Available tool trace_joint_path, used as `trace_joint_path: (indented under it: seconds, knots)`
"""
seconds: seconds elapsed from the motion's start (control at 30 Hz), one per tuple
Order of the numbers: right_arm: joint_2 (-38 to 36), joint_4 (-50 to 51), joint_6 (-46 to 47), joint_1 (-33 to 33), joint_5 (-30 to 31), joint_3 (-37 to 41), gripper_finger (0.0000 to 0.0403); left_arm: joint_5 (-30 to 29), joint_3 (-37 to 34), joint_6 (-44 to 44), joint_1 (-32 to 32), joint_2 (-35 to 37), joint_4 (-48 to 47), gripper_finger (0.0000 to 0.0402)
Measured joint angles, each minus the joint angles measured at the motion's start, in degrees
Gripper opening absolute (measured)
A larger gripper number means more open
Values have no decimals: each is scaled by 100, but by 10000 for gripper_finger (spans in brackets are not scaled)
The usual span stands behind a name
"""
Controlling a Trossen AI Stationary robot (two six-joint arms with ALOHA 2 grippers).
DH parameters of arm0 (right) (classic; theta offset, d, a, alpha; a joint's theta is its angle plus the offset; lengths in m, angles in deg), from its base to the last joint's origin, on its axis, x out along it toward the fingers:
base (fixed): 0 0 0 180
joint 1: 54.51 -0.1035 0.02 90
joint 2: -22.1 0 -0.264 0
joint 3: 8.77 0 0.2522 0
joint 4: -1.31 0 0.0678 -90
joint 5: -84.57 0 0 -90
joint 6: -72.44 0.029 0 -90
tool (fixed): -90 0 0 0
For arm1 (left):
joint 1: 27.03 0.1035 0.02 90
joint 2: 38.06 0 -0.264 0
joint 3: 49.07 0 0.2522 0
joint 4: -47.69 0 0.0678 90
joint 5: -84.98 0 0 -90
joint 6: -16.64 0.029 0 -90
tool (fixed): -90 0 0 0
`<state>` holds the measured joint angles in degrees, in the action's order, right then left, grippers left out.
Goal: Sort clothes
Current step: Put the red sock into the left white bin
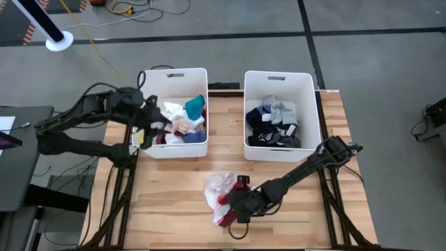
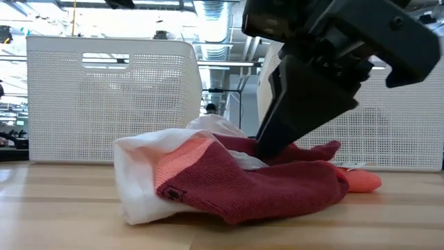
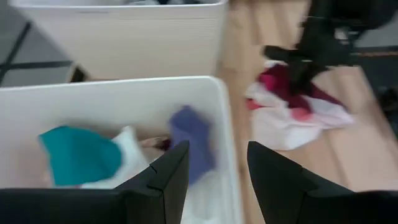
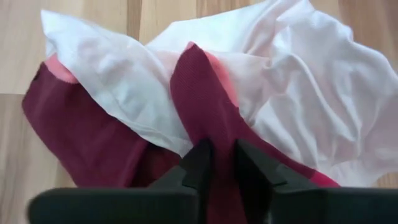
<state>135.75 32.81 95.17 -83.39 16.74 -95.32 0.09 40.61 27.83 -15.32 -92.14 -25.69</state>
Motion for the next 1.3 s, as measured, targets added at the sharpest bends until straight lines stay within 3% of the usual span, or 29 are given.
trace_joint_path:
  seconds: [0.3, 0.53, 0.87, 1.07, 1.3]
  knots:
    - [0, -47, -204, 56, -122, 0, 8, 20, -528, -289, -1330, -39, 603, 157]
    - [-79, -190, -407, 54, -122, -81, 7, 17, -1636, -384, -2049, -39, 2082, 157]
    - [-240, 8, -1487, 37, -89, -960, 5, 17, -3249, -653, -2872, -42, 4781, 157]
    - [-275, 488, -1965, 64, 397, -1504, 5, -74, -3689, -731, -3225, -157, 6002, 157]
    - [-282, 603, -2334, 212, 518, -1873, 5, -576, -3764, -661, -3427, -754, 6391, 160]
